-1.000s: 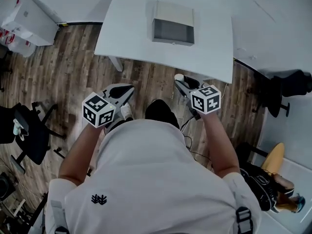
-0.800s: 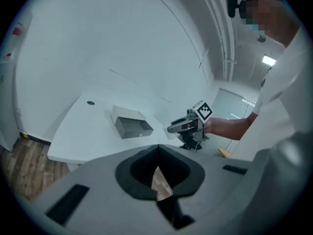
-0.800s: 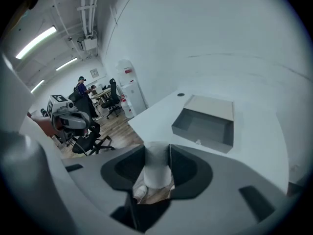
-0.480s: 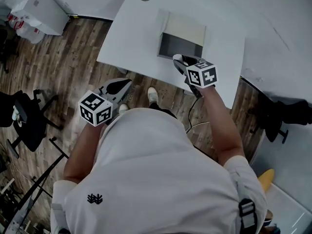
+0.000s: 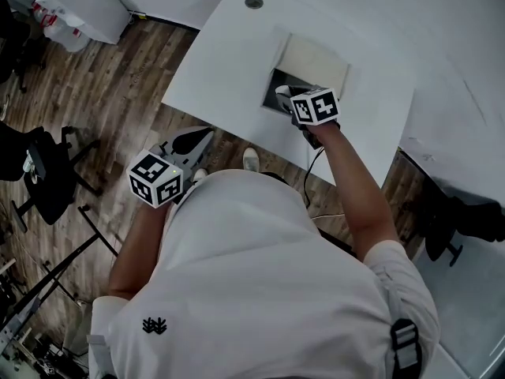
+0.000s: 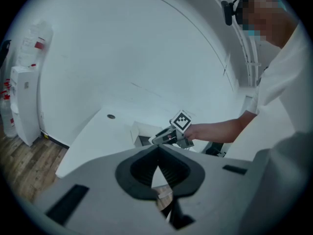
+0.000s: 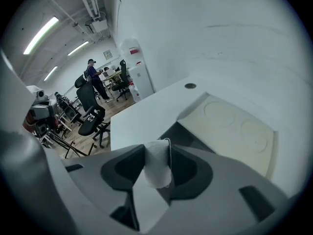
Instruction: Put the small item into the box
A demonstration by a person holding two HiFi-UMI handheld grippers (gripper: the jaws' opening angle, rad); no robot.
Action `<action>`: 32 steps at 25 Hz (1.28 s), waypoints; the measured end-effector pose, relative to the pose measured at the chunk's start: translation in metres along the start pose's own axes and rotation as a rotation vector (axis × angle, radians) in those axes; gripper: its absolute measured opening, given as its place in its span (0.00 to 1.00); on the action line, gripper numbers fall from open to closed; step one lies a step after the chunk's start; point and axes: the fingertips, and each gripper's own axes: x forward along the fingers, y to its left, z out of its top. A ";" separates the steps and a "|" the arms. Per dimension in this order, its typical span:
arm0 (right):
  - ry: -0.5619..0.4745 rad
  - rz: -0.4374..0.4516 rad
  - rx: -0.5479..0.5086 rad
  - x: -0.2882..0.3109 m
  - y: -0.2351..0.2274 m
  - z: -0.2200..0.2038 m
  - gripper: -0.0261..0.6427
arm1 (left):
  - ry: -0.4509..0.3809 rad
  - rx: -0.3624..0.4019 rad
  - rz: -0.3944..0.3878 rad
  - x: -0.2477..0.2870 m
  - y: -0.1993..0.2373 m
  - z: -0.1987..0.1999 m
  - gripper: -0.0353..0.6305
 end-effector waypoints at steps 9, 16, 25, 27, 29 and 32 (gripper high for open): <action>0.128 0.032 -0.002 0.053 -0.023 -0.015 0.27 | -0.004 -0.044 0.095 0.003 0.009 0.000 0.06; 0.185 0.040 0.012 0.072 -0.024 -0.020 0.27 | 0.003 -0.066 0.131 -0.005 0.017 0.001 0.06; 0.195 0.031 0.012 0.078 -0.021 -0.022 0.31 | 0.000 -0.054 0.122 -0.009 0.021 0.004 0.06; 0.186 0.032 0.013 0.077 -0.019 -0.022 0.33 | 0.000 -0.051 0.116 -0.013 0.022 0.003 0.06; 0.171 0.028 0.018 0.074 -0.017 -0.021 0.35 | 0.002 -0.046 0.107 -0.018 0.024 0.002 0.06; 0.143 0.018 0.029 0.068 -0.015 -0.018 0.35 | 0.005 -0.034 0.087 -0.022 0.024 0.000 0.06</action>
